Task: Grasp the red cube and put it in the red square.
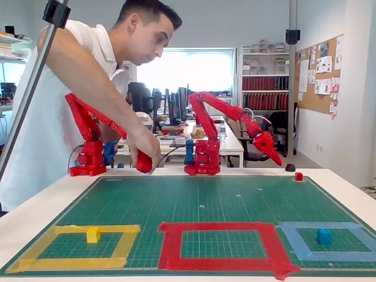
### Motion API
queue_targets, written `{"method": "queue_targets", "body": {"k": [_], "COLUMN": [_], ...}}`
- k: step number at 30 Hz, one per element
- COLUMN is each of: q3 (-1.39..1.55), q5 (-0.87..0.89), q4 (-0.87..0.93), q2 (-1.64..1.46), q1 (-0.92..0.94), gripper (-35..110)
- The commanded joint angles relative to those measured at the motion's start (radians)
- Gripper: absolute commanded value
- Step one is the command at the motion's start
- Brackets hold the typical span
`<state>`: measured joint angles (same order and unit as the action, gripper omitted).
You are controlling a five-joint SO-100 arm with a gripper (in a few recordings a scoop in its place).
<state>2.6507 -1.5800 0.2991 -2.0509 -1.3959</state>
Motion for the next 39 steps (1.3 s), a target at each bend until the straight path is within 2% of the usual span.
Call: {"method": "queue_targets", "body": {"k": [1,6,19,25,39], "q3": [0.037,-0.025,0.002,0.017,0.028], "q5": [-0.035,-0.137,-0.202,-0.202,-0.201], "q4": [-0.21,-0.216,-0.532,-0.577,-0.584], "q2": [0.043,0.12,0.268,0.275,0.275], "q1": [0.018,0.02,0.038,0.041,0.084], "gripper": [16,16,18,23,23]}}
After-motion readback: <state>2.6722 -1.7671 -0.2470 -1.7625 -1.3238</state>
